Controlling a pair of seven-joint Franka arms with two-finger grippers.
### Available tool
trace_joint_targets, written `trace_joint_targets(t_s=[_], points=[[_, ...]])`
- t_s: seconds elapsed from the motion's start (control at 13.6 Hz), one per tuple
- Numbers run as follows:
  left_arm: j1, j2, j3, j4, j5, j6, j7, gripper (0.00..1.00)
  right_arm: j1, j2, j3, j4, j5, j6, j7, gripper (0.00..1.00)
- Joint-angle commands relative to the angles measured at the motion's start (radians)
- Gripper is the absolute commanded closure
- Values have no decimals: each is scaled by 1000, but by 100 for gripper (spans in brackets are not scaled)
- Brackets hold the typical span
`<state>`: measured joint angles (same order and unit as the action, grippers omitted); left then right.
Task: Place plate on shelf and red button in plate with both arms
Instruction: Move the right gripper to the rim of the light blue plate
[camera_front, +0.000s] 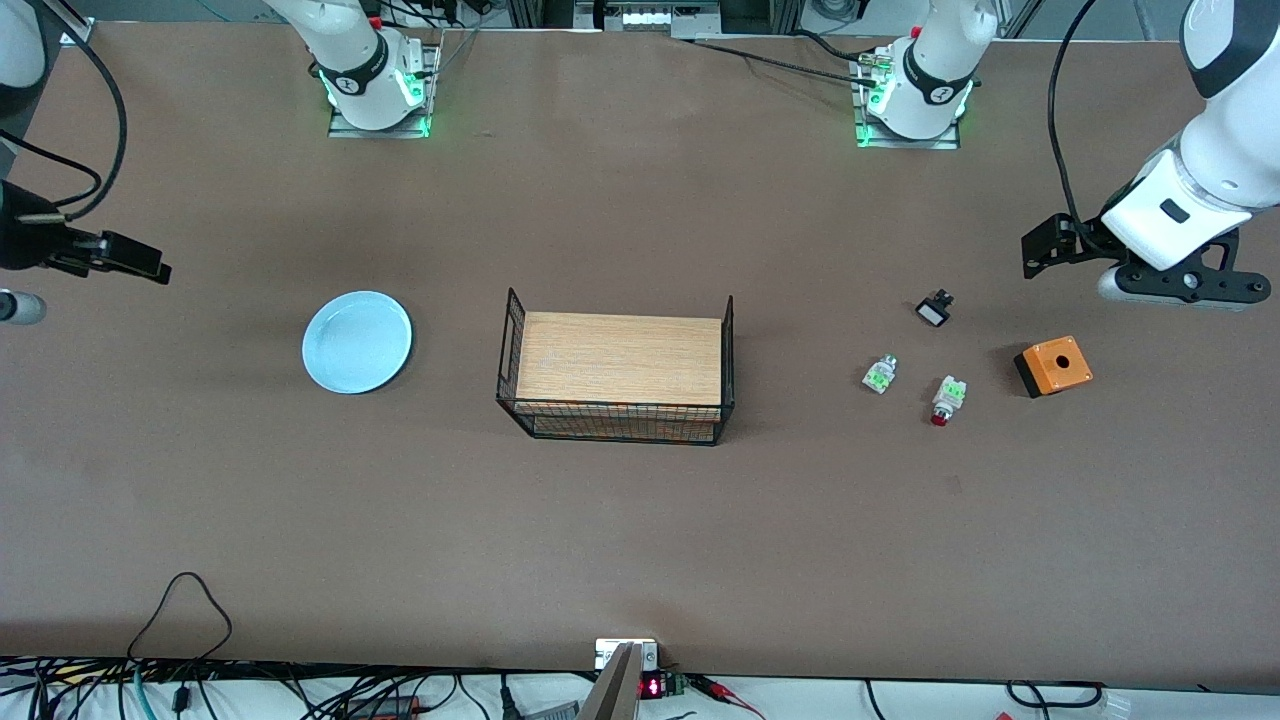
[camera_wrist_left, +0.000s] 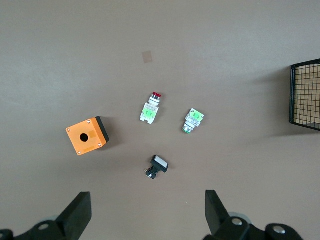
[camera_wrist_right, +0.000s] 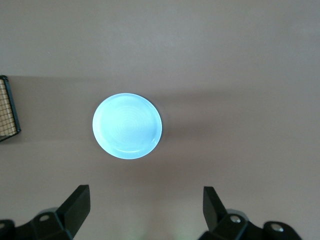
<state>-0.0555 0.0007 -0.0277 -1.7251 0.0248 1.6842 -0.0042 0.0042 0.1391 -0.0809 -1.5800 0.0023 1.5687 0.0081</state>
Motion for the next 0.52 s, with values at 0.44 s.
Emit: trace_joint_targets(t_s=[0.44], points=[[-4, -4, -8, 9, 44, -12, 1, 0, 37, 74, 4, -297, -7, 360, 19, 0]])
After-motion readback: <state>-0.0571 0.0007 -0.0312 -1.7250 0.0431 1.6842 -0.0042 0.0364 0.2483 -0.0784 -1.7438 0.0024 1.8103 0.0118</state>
